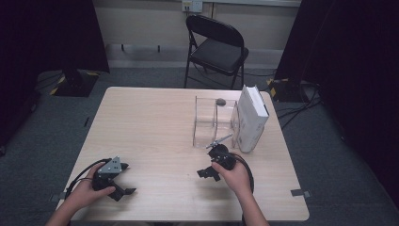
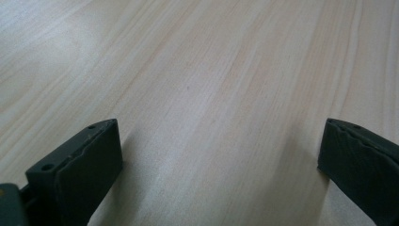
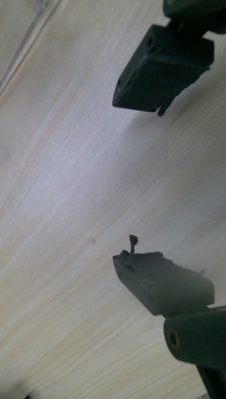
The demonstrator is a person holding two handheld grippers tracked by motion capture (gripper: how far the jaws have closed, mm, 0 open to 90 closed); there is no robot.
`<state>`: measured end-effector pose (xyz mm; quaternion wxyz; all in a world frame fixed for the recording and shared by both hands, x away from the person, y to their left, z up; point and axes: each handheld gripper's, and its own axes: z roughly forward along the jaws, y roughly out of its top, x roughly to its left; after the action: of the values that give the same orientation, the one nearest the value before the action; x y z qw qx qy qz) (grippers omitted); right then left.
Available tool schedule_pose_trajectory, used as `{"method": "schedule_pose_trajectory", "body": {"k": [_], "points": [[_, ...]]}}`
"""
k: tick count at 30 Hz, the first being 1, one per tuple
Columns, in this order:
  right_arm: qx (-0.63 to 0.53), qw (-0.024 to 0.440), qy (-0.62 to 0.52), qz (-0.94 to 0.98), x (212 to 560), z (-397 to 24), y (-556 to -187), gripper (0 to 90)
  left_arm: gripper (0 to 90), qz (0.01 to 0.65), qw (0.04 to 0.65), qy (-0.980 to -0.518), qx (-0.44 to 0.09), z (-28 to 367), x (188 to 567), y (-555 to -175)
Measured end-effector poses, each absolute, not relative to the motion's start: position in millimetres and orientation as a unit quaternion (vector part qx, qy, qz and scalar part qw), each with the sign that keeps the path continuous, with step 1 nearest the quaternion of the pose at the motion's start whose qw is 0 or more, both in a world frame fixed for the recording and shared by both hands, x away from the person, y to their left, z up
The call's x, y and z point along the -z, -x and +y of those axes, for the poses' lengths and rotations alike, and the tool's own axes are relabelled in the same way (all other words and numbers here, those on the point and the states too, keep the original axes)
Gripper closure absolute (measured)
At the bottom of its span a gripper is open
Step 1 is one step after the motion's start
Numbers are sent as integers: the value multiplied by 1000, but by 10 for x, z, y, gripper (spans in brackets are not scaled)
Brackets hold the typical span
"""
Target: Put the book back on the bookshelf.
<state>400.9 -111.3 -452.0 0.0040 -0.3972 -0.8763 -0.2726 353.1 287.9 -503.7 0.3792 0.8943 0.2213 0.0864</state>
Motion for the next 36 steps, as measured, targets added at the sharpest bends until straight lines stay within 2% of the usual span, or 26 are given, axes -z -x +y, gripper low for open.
{"method": "schedule_pose_trajectory", "body": {"k": [10,19,24,27,32,36], "points": [[273,8,387,-881,4631,-1045,-3993,196,0,221,379,-894,-86,2879,5037,-3531],[273,-13,371,-887,4735,-982,-3975,189,0,221,379,-894,-86,2879,5037,-3531],[279,-35,349,-894,4760,-940,-3958,180,0,222,379,-894,-86,2879,5037,-3530],[287,-55,334,-896,4799,-902,-3918,139,0,222,379,-894,-86,2879,5037,-3530],[302,-97,319,-893,4864,-871,-3864,137,0,222,379,-894,-87,2879,5037,-3530],[304,-107,314,-893,4883,-857,-3844,129,0,222,379,-894,-86,2879,5037,-3529]]}}
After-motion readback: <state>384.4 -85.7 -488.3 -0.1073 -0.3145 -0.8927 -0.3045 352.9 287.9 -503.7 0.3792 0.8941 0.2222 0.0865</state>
